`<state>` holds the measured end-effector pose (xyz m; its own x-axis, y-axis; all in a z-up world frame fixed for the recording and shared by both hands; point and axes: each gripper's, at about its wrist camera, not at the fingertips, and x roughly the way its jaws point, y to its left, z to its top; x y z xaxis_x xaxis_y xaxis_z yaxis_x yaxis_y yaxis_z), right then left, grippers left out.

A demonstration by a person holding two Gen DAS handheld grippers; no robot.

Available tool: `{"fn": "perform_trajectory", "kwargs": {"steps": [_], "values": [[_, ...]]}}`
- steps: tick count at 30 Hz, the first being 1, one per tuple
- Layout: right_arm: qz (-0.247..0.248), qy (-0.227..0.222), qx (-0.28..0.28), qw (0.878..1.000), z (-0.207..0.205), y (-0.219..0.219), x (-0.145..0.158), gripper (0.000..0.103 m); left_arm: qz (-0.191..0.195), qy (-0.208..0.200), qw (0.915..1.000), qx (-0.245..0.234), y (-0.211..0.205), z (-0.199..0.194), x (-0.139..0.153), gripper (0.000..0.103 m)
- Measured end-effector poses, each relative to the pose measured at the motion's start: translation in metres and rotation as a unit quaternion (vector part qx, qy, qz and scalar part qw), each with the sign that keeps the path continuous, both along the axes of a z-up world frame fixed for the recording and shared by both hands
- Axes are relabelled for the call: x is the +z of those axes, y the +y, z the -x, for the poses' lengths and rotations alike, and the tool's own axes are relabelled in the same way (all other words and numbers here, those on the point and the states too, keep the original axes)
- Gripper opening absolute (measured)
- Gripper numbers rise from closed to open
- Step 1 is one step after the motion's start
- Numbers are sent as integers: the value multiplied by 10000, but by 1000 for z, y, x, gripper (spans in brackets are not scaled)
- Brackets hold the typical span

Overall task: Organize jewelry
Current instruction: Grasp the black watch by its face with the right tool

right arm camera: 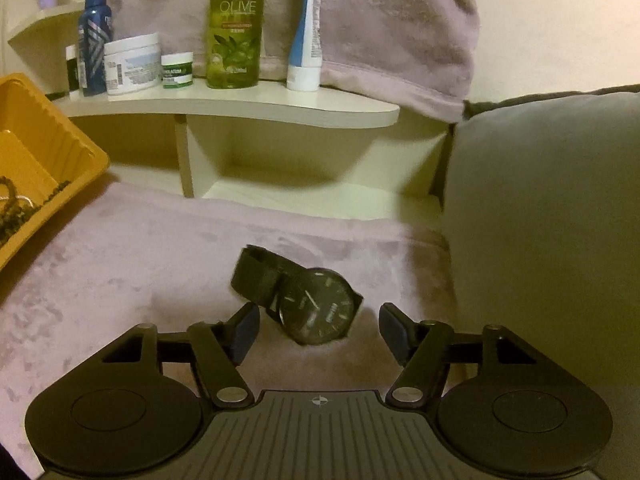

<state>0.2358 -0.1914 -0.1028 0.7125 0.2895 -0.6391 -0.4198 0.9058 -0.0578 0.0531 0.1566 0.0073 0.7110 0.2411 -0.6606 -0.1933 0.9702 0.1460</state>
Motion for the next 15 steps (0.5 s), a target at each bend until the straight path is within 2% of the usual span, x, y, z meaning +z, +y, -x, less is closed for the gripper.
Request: {"fn": "perform_trajectory", "kwargs": {"steps": [5,9,11,12,15], "values": [[34,-75,222,9997,-3,6,-4,66,-11,14,10000,8,0,-1,0,8],[-53,-40,193,9998,-6,4,-5,66,-15,13,10000,10,0,-1,0,8],[-34,-59,179,9998,-5,4,-4,61,-9,13,10000,11,0,-1,1,8],[-16,-76,174,9998,-3,3,-4,54,-10,13,10000,11,-1,-1,1,8],[-28,-110,188,9998,2,4,-2,54,-25,14,10000,11,-1,-1,1,8]]}}
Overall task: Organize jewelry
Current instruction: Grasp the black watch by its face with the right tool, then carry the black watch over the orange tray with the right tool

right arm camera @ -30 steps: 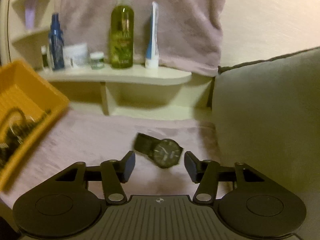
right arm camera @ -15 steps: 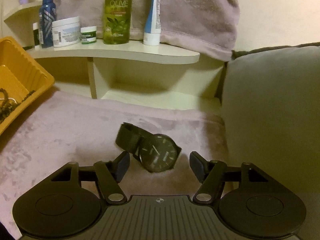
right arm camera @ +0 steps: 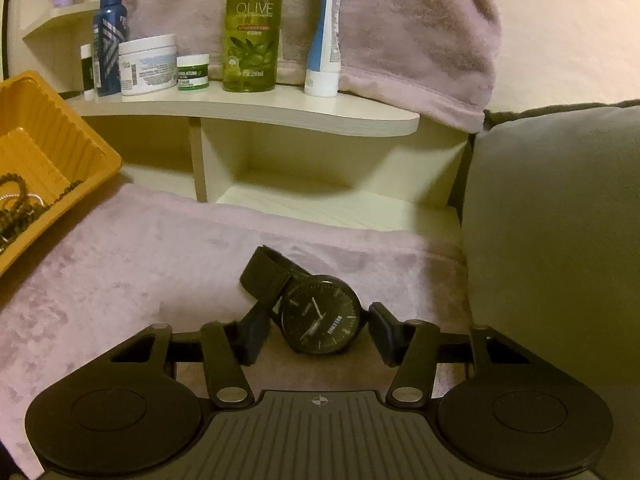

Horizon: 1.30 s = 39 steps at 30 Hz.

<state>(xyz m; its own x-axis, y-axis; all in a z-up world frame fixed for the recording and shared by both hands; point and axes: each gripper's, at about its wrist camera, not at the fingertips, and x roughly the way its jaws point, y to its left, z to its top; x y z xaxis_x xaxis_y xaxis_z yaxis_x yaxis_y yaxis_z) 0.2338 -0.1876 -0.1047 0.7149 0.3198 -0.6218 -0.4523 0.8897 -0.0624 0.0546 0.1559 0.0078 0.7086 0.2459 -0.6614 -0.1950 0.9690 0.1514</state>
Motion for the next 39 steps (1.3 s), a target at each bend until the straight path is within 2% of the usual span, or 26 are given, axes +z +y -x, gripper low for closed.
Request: {"fn": "perform_trajectory", "kwargs": {"steps": [9,22,39], "values": [[0,-354,-3,9994,21,10,11,54,-2,0,10000,-1,0,0,0,8],[-218,-623,218,9976,43,31,44,54,13,-8,10000,2,1,0,0,8],[-770,-649,1192,9877,72,101,90,54,32,-17,10000,0,0,0,0,8]]}}
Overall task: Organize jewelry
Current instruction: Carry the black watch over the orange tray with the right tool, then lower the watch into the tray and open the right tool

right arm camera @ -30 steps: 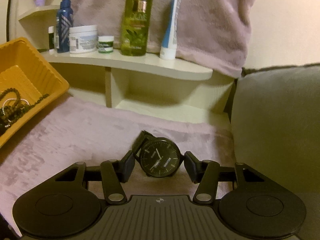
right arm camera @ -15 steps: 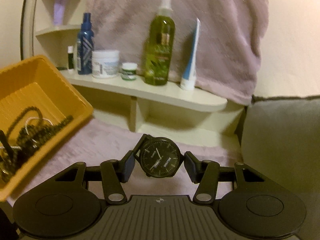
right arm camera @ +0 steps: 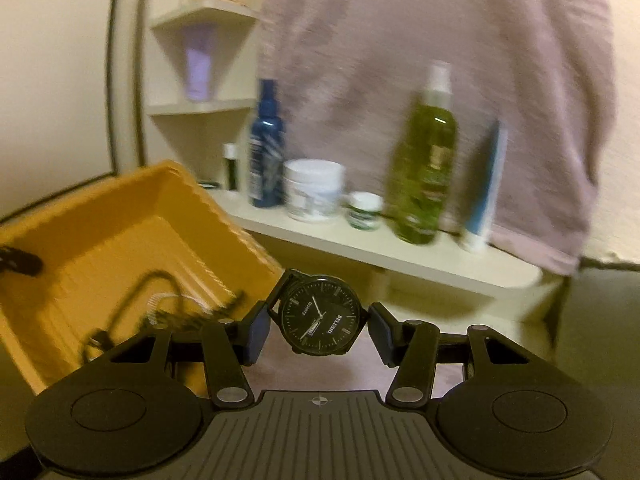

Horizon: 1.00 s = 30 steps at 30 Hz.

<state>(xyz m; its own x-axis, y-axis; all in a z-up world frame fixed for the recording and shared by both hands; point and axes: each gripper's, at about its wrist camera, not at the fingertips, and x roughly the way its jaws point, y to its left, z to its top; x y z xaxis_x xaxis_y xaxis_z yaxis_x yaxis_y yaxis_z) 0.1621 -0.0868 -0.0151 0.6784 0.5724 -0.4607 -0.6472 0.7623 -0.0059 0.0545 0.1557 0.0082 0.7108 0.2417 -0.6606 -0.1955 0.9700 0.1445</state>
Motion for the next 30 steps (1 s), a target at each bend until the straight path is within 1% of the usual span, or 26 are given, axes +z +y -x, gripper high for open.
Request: {"fn": "perform_trajectory", "kwargs": {"steps": [8,12,15,18,21,28,30], "values": [[-87,145,662,9977,16,49,11,54,146,-15,9999,3,7,2,-3,8],[54,223,911,9956,19,73,7,54,326,-31,9995,6,15,3,-7,8],[146,320,1007,9943,19,88,1,54,458,-51,9989,-10,21,4,-10,8],[290,395,1058,9932,17,100,-5,54,688,-58,9976,15,31,5,-13,9],[462,478,1070,9920,14,112,-11,54,772,-30,9970,-19,37,6,-17,9],[783,699,1137,9880,6,130,-27,54,1144,6,9934,-47,57,8,-26,11],[860,744,1155,9868,4,134,-30,54,1198,29,9928,-33,61,8,-29,12]]}}
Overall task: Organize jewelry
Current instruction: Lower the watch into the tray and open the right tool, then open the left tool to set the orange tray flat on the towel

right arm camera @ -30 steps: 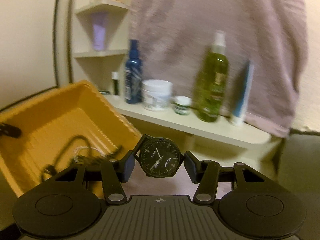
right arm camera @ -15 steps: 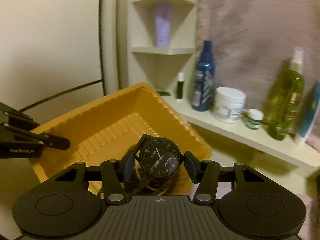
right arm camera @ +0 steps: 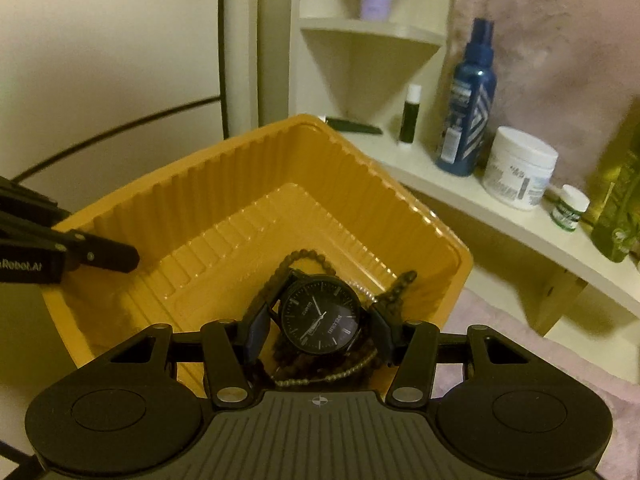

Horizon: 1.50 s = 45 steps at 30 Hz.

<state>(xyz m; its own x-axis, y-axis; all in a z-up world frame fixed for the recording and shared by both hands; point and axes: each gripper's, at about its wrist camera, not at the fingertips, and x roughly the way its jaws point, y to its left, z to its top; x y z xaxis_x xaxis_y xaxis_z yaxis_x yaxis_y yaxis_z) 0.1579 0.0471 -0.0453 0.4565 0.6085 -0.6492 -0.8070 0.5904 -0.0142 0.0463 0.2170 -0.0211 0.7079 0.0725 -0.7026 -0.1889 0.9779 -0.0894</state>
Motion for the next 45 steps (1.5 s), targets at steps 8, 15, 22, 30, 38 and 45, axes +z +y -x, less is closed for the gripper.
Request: {"fn": "perform_trajectory", "kwargs": {"steps": [8,15,22,30,38,45], "values": [[199,36,55,9998,-5,10,-7,54,107,49,9998,174,18,6,-7,19],[346,22,74,9994,0,17,-8,54,197,21,9994,284,29,13,-9,19],[416,4,98,9991,4,22,-7,55,243,-65,9988,413,32,21,-3,27],[278,-163,56,9995,10,15,3,73,199,-176,9987,443,31,30,5,30],[-62,45,-527,9986,14,-17,22,73,82,-114,9989,449,15,34,15,54],[-374,490,-1156,9914,24,-59,35,76,81,-113,9991,398,-1,36,23,81]]}}
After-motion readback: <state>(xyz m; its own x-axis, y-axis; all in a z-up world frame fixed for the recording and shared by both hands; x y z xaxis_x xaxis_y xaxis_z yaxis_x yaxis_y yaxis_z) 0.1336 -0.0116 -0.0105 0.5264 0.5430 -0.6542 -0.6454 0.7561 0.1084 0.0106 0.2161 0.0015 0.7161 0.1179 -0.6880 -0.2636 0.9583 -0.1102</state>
